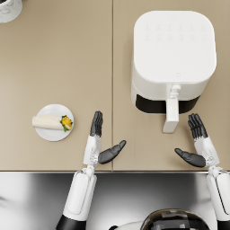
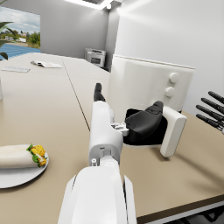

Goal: Pick up the chicken rolls and place it into the air fryer

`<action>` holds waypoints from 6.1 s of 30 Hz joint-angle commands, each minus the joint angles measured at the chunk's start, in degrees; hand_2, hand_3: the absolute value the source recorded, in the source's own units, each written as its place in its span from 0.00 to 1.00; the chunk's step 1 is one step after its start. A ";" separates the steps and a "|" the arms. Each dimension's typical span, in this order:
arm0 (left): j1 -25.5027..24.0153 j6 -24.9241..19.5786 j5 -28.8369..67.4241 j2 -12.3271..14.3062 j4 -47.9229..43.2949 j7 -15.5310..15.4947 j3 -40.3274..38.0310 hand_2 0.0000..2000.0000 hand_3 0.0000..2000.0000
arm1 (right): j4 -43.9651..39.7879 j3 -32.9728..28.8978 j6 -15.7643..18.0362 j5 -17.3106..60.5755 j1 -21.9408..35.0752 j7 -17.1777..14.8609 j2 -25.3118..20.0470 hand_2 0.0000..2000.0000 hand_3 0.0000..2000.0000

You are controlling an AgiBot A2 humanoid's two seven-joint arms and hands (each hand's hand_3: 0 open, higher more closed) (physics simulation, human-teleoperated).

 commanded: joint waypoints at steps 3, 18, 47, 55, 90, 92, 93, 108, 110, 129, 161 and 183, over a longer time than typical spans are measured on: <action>0.00 0.00 0.00 0.00 0.00 0.00 0.00 0.00 0.00 | 0.00 0.00 0.00 0.00 0.00 0.00 0.00 0.00 0.00; 0.00 0.00 0.00 0.00 0.00 0.00 0.00 0.00 0.00 | 0.00 0.00 0.00 0.00 0.00 0.00 0.00 0.00 0.00; 1.14 -18.39 46.16 2.51 -1.62 -8.87 -17.63 0.00 0.00 | -2.71 -0.47 -5.71 21.65 1.39 5.78 -4.82 0.00 0.00; 6.55 -32.39 66.92 1.44 3.70 -13.46 -23.76 0.00 0.00 | -4.12 0.32 -5.71 21.75 0.96 5.78 -5.72 0.00 0.00; 17.18 -33.71 120.46 1.36 33.10 -13.73 -20.03 0.00 0.00 | -8.25 -1.49 -5.72 21.74 2.14 5.78 -10.16 0.00 0.00; 17.96 -32.82 120.49 1.44 35.00 -13.62 -19.55 0.00 0.00 | -8.39 -1.40 -5.72 21.74 2.08 5.78 -10.34 0.00 0.00; 18.37 -32.46 120.50 1.47 35.97 -13.52 -19.30 0.00 0.00 | -8.39 -1.48 -5.72 21.74 2.07 5.78 -10.43 0.00 0.00; 21.99 -16.55 120.48 1.68 38.62 -11.39 -17.78 1.00 1.00 | -19.23 0.30 -5.72 21.73 4.73 5.78 -12.74 0.00 0.00; 21.03 -14.09 120.48 1.82 32.99 -9.54 -17.96 1.00 1.00 | -21.83 1.14 -5.72 21.73 5.47 5.78 -13.18 0.00 0.00; 18.20 -7.27 120.41 3.05 9.71 -5.92 -16.90 1.00 1.00 | -29.59 7.78 -8.39 21.88 10.56 5.80 -16.05 1.00 0.33; 24.68 -7.34 89.77 13.55 0.53 -5.87 7.60 1.00 1.00 | 11.99 24.22 -3.22 22.07 -7.37 5.66 2.91 1.00 1.00; 28.22 -7.23 88.97 15.23 11.03 -5.75 14.65 0.00 0.00 | 1.66 14.52 5.96 21.95 -10.21 6.20 9.31 1.00 1.00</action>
